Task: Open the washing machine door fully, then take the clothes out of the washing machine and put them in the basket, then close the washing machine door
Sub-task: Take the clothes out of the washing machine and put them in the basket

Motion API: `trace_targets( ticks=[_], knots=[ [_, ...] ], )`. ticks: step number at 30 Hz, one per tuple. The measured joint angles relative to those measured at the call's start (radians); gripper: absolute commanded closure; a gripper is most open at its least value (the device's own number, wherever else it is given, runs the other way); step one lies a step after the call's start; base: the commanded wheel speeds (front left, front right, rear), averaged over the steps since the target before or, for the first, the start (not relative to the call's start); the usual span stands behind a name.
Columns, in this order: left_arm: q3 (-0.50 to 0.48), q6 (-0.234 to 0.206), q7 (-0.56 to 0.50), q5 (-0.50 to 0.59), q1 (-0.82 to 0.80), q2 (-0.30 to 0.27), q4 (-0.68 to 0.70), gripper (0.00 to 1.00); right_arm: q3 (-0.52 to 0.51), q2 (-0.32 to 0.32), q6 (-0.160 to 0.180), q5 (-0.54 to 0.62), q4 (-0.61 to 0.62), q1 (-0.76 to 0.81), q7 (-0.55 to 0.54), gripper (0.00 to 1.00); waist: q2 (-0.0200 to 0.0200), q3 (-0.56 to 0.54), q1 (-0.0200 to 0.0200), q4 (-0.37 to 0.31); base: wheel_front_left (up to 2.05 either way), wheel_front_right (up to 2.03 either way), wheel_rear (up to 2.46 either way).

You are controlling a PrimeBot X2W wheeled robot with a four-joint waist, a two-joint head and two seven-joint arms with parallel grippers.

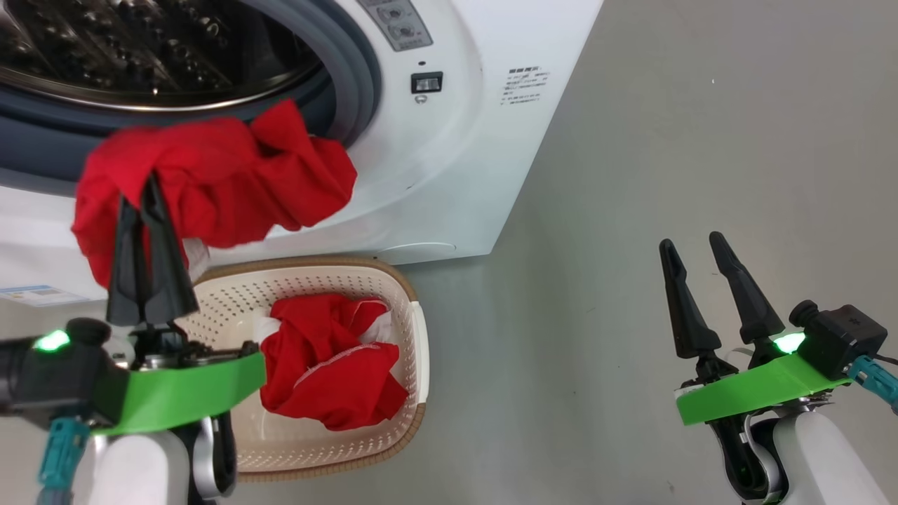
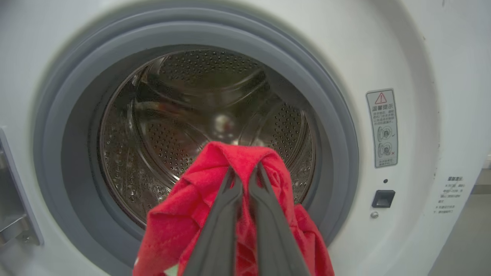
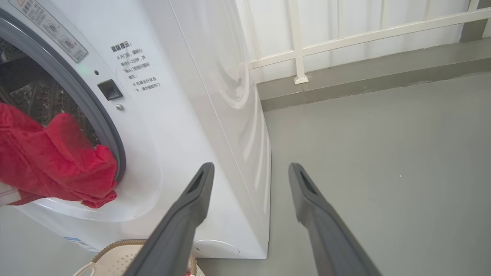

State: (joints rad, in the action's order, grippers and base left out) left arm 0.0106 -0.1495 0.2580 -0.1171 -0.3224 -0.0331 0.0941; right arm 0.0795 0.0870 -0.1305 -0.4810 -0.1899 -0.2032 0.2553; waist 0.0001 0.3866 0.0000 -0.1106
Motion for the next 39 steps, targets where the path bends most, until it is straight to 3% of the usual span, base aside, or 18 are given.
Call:
trace_targets(
  ticks=[6,23,39],
  knots=[
    [0.001,0.002,0.0,-0.032,0.022,-0.001,-0.123,1.0,0.001,-0.001,0.0,0.0,0.0,0.0,0.0,0.0,0.0,0.008,0.0,-0.007,0.0,0.0,0.0],
    [0.007,0.072,-0.002,-0.077,0.026,-0.002,-0.486,1.0,0.022,-0.003,0.0,-0.002,0.007,-0.011,0.0,0.0,0.0,0.072,0.0,-0.026,0.0,0.0,0.0],
    [0.007,0.118,-0.002,-0.024,-0.15,-0.002,-0.836,1.0,0.02,-0.01,0.0,-0.011,0.022,-0.082,0.0,0.0,0.0,0.188,0.0,-0.052,0.0,0.0,0.0]
  ],
)
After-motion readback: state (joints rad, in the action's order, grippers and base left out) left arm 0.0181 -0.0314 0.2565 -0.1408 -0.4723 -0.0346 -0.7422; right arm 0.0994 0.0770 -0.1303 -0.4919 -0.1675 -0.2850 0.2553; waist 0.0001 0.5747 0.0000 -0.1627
